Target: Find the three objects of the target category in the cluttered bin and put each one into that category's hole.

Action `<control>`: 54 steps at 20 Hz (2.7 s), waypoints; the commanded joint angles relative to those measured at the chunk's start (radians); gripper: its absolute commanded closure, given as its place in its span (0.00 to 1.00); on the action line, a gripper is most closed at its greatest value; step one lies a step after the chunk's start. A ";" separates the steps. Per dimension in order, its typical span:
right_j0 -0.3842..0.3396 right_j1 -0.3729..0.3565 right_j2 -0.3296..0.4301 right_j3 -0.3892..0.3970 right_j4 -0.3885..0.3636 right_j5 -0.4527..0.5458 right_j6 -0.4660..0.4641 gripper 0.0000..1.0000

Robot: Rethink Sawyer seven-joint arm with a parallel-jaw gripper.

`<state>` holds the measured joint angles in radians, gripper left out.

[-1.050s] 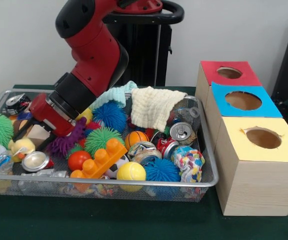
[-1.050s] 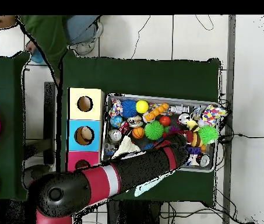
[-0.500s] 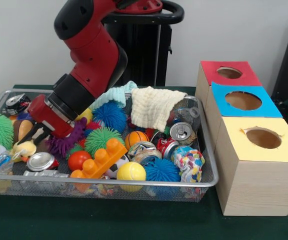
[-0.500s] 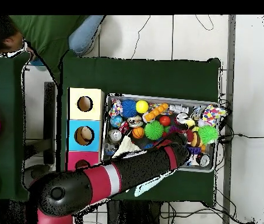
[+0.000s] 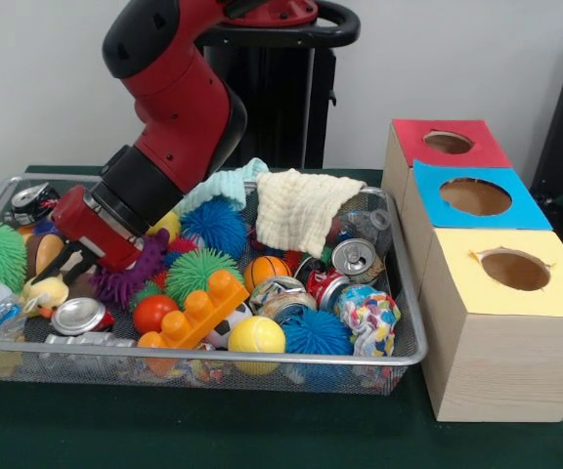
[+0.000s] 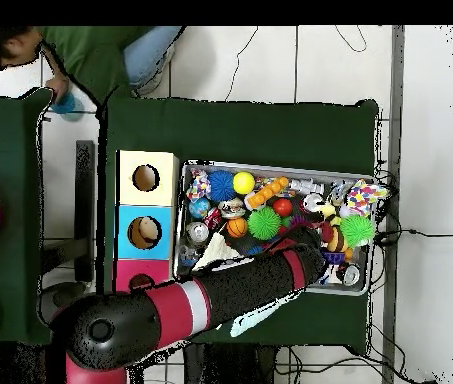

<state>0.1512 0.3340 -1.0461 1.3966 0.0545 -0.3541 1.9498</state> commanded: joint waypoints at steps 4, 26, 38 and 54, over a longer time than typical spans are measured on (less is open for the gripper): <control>-0.035 -0.004 0.141 -0.046 -0.064 -0.014 0.067 1.00; -0.036 -0.308 0.304 0.118 -0.392 0.073 0.106 1.00; -0.207 -0.688 0.633 0.286 -0.651 0.276 0.049 1.00; -0.509 -0.894 1.059 0.472 -0.703 0.421 -0.012 1.00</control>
<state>-0.3465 -0.5026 -0.2386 1.7552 -0.6122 -0.0610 1.9496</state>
